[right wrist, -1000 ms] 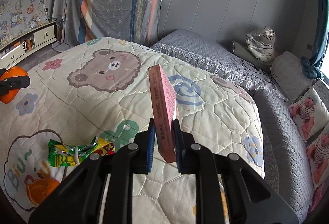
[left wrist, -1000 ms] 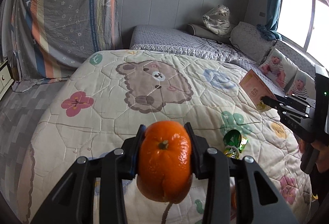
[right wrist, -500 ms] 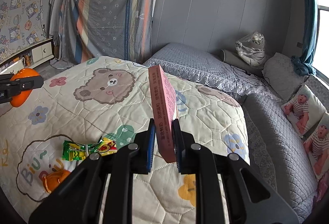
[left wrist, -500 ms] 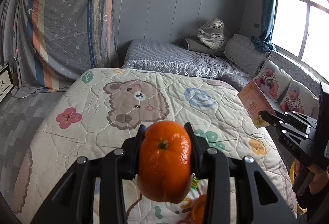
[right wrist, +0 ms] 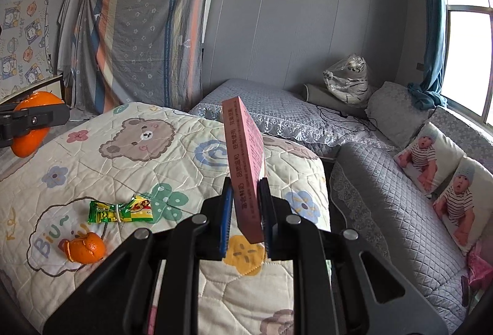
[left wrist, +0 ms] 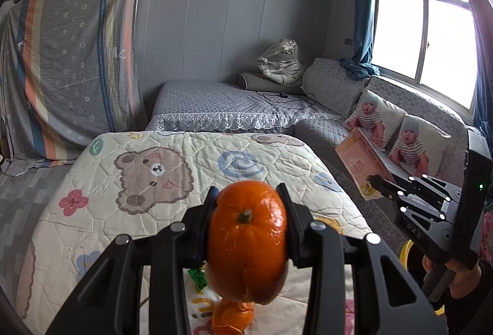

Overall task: Collect trash
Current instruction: 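Carry the pink box in the right tool while the left tool carries the orange over the bin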

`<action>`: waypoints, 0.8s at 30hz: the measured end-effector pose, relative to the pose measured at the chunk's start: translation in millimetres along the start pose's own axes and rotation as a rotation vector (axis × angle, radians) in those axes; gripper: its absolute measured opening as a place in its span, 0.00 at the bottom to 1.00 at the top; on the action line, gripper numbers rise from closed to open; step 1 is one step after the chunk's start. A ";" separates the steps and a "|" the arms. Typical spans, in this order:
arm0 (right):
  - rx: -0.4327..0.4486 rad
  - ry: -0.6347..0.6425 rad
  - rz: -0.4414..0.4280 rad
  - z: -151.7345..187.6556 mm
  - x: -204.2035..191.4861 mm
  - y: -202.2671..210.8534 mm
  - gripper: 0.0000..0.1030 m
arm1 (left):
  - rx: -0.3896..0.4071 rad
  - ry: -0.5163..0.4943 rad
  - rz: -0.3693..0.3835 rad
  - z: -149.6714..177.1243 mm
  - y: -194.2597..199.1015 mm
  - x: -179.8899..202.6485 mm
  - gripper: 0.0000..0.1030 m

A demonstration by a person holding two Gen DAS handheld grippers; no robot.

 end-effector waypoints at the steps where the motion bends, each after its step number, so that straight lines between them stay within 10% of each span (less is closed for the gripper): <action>1: 0.005 -0.004 0.010 1.5 4.6 5.6 0.15 | 0.002 -0.005 0.008 -0.6 1.7 6.5 0.35; 24: -0.033 -0.164 0.303 95.0 125.5 119.5 0.15 | -0.001 -0.205 0.282 10.4 10.7 187.4 0.35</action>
Point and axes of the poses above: each gripper's, at about its wrist camera, not at the fingertips, and y roughly against the way its jaws point, x to its right, z to its underside, the point moved 4 cm from there along -y, roughly the way its jaws point, and after that the axes turned 3 degrees about x, right-handed, at the moved point
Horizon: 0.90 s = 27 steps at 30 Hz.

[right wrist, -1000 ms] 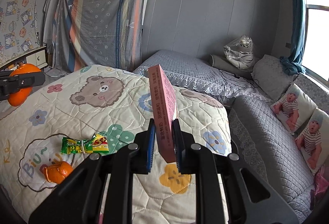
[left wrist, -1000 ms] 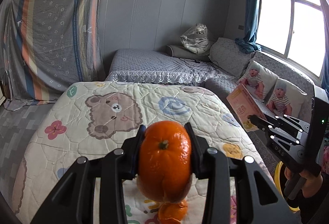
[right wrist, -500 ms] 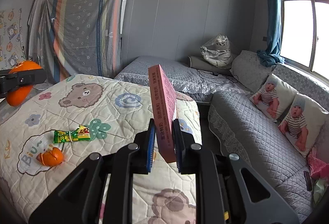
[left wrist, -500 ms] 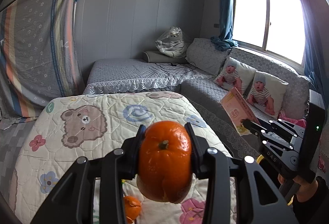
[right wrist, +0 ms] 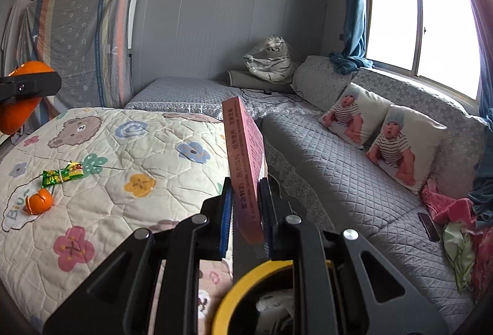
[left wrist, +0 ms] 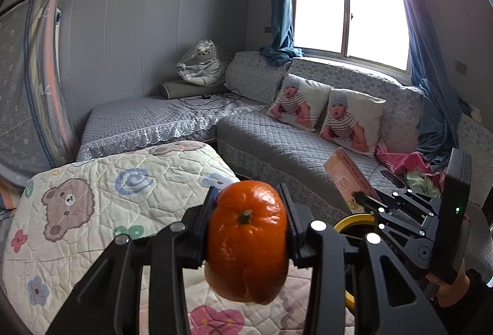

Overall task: Collect trash
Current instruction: 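Carry the pink box in the right tool while the left tool carries the orange over the bin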

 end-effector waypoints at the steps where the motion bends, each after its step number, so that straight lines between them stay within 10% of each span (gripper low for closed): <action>1: -0.003 -0.005 0.013 3.5 6.7 2.8 0.15 | -0.002 -0.006 0.015 0.2 -2.5 6.9 0.35; 27: -0.132 -0.133 0.187 84.1 99.6 14.9 0.16 | -0.118 -0.107 0.211 30.9 -81.2 122.6 0.35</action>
Point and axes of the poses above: each gripper's, at about its wrist camera, not at the fingertips, and y roughly against the way its jaws point, x to its right, z to its underside, the point moved 4 cm from there along -y, roughly the way its jaws point, and after that the axes turned 3 degrees about x, right-handed, at the moved point
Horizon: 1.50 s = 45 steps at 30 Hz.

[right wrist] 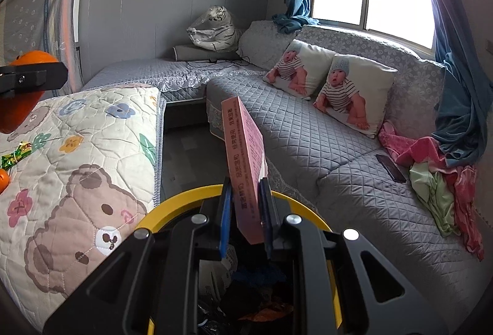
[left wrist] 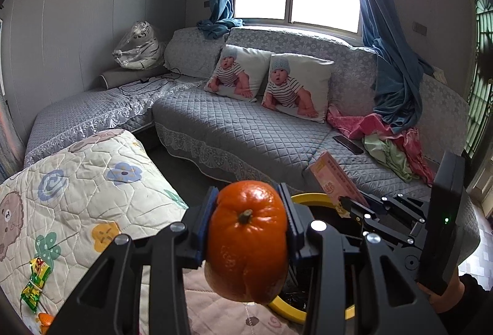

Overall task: Collect trash
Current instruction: 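Carry the pink box in the right tool while the left tool carries the orange over the bin, then open the right tool while the left tool opens, dropping box and orange into the bin, then move both open tools back over the bed toward the green wrapper and orange peel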

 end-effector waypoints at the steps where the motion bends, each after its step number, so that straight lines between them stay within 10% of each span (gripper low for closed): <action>1: -0.007 -0.006 0.001 2.4 1.7 -1.2 0.16 | -0.004 -0.002 0.001 0.9 -3.4 1.5 0.35; 30: -0.167 -0.078 0.033 51.5 33.8 -18.6 0.17 | -0.189 0.021 0.053 56.6 -100.6 34.0 0.39; 40: -0.181 -0.097 0.041 55.7 36.7 -18.4 0.18 | -0.147 0.074 0.025 51.6 -97.5 24.9 0.74; 45: -0.154 -0.108 0.052 51.5 40.0 -13.7 0.45 | -0.110 0.107 0.016 48.4 -89.1 17.7 0.85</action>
Point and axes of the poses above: each gripper's, at about its wrist camera, not at the fingertips, and y roughly against the way its jaws point, x to its right, z to its underside, the point moved 4 cm from there along -y, roughly the way its jaws point, and after that the axes turned 3 degrees about x, right-handed, at the moved point
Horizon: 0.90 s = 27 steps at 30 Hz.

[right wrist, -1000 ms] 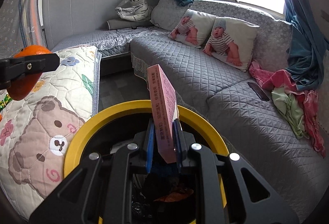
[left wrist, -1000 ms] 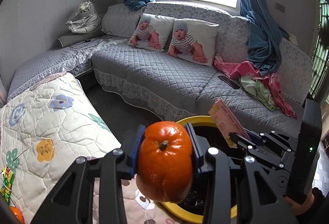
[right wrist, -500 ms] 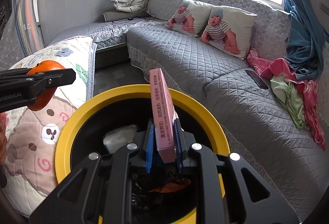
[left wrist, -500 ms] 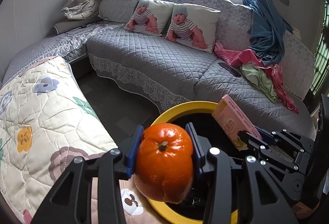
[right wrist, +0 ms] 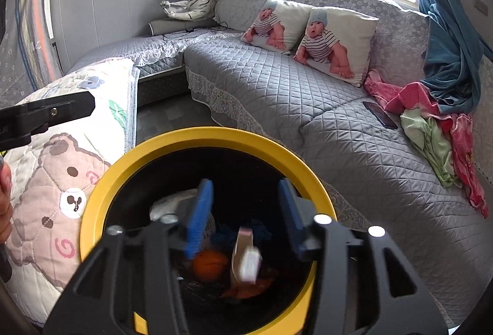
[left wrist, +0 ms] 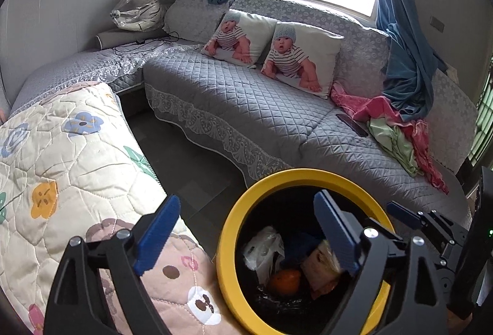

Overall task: Collect trash
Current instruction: 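Move both open tools back over the bed toward the green wrapper and orange peel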

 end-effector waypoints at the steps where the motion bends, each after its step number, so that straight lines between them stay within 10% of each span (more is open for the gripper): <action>1: 0.006 0.005 0.006 -0.6 -0.3 1.4 0.45 | 0.009 0.005 0.000 -1.1 2.9 -1.9 0.86; 12: 0.079 0.061 -0.050 -17.4 -26.7 12.4 0.59 | 0.115 0.060 -0.067 -15.0 53.0 -53.2 0.92; 27: 0.183 0.274 -0.378 -60.9 -191.1 20.0 0.61 | 0.196 0.174 -0.334 34.1 165.5 -186.1 0.92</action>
Point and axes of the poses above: each gripper's, at about its wrist camera, not at the fingertips, and y roughly against the way its jaws point, x to its right, z to its underside, the point moved 4 cm from there along -y, roughly the way its jaws point, and after that the axes turned 3 degrees about x, right-handed, at the moved point
